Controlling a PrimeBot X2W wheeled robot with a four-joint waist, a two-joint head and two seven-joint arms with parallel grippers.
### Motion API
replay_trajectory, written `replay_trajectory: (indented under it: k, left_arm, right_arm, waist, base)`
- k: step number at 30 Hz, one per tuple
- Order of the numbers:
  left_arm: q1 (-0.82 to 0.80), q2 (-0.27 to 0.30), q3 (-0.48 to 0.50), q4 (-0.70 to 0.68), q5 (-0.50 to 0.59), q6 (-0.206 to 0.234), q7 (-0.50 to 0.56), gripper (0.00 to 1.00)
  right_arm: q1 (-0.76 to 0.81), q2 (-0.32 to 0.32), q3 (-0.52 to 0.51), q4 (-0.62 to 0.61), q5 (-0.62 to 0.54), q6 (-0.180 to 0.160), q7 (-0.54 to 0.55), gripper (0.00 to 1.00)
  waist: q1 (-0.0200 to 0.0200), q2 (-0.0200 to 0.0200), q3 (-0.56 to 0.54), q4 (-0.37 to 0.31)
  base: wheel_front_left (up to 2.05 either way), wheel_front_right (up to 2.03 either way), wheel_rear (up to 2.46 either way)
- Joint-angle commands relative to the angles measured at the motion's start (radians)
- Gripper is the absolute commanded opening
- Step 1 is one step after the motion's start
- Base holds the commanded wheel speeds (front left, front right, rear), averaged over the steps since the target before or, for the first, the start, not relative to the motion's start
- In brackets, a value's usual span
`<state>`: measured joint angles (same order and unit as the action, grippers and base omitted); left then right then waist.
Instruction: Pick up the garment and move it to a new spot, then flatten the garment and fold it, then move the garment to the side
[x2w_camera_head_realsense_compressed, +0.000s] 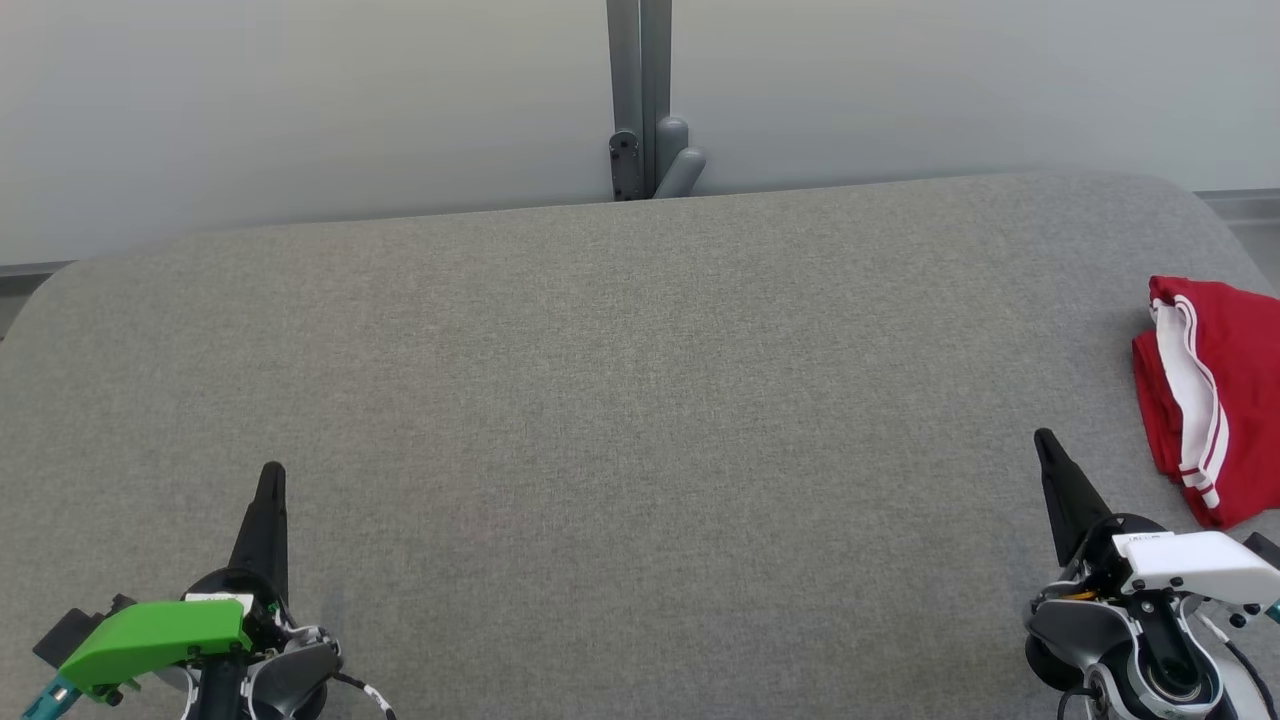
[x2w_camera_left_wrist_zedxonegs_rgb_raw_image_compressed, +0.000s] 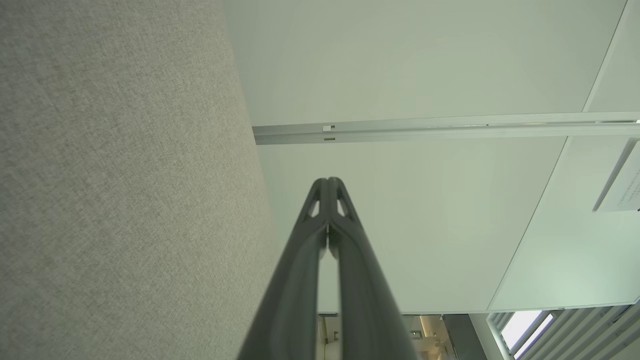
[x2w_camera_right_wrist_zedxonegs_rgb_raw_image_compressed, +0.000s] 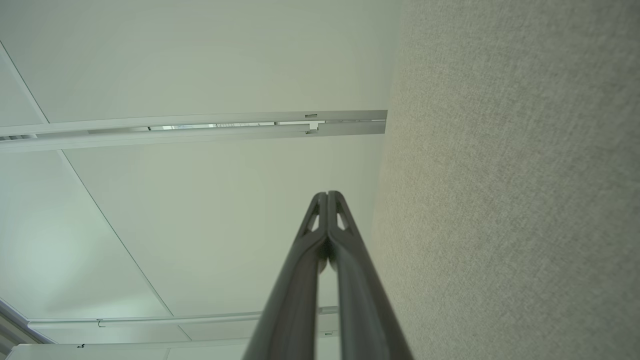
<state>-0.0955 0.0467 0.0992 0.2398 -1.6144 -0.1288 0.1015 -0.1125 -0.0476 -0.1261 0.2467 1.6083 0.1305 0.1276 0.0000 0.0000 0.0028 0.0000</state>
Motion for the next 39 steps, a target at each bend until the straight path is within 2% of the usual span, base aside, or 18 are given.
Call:
replay_trajectory:
  k: [1, 39]
  left_arm:
    - [-0.017, 0.007, 0.005, -0.001, -0.001, -0.005, 0.002, 0.00]
    - [-0.017, 0.007, 0.005, -0.001, -0.001, -0.005, 0.002, 0.00]
  right_arm:
    - [0.008, -0.005, -0.003, -0.006, 0.006, 0.000, 0.004, 0.00]
    - [0.008, -0.005, -0.003, -0.006, 0.006, 0.000, 0.004, 0.00]
  waist:
    - [0.0000, 0.0000, 0.000, 0.000]
    - [0.0000, 0.0000, 0.000, 0.000]
  base:
    - [0.00, 0.00, 0.00]
    - [0.00, 0.00, 0.00]
